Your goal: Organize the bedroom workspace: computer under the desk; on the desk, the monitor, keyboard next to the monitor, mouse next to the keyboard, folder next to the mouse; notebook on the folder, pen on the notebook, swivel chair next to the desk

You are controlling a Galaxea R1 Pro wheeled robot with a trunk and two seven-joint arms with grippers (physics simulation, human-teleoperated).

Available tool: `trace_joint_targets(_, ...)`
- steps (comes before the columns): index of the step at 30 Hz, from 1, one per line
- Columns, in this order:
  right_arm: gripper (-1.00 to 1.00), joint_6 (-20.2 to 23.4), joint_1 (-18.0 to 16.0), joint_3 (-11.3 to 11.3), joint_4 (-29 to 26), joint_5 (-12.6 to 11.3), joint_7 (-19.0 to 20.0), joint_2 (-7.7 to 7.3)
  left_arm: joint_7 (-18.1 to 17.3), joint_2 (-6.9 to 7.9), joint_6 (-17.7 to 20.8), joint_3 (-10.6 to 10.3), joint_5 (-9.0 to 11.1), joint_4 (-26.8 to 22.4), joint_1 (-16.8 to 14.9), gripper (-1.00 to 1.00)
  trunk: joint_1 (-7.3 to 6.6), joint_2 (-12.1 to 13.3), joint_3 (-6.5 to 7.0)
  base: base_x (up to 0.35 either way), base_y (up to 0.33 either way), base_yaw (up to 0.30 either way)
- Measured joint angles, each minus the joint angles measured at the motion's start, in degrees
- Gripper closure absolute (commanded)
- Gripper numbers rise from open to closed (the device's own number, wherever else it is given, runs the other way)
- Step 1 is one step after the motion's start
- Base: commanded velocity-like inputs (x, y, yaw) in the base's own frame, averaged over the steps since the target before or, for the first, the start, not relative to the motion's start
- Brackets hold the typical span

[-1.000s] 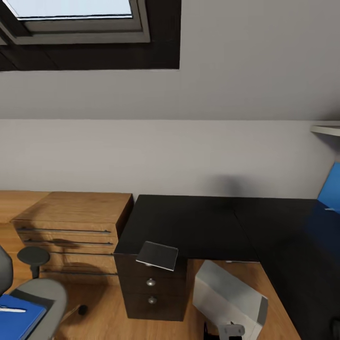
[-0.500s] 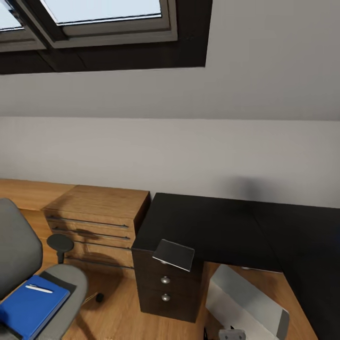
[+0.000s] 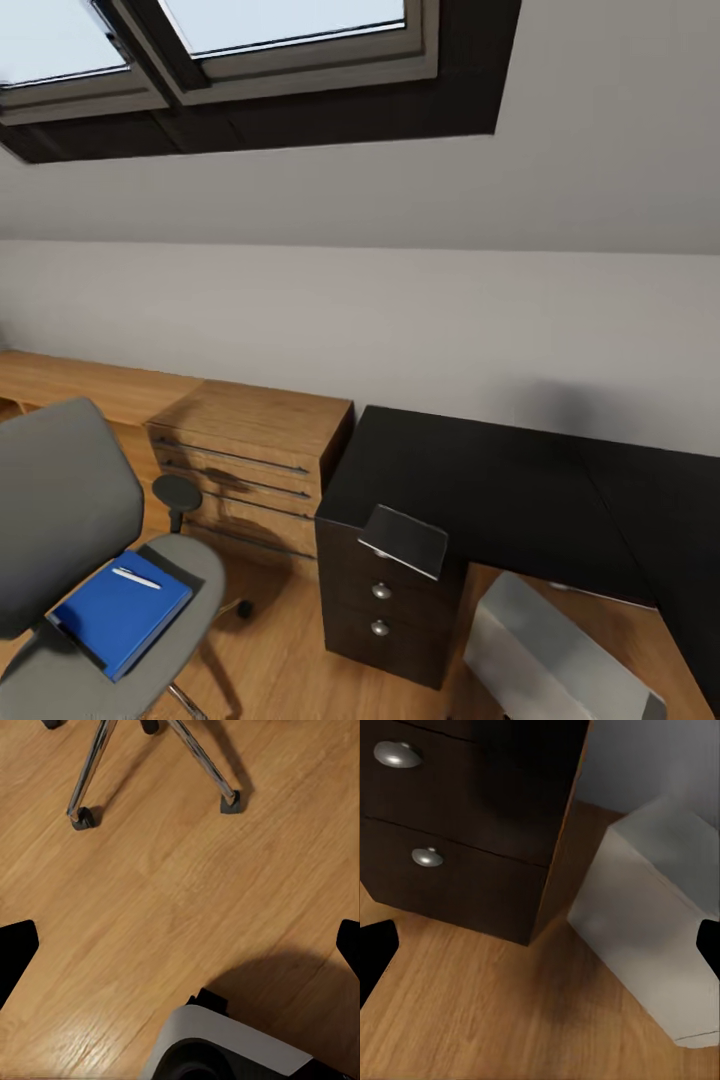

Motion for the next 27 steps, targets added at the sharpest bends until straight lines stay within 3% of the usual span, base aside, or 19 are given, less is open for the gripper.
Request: trace_joint_targets(27, -1.00, -0.6, 0.0, 0.0, 1.0, 0.1, 0.0, 0.01, -0.1, 0.14, -0.2, 0.0, -0.2, 0.2, 0.0, -1.00, 0.00, 0.0, -1.00, 0.000, 0.000, 0.256)
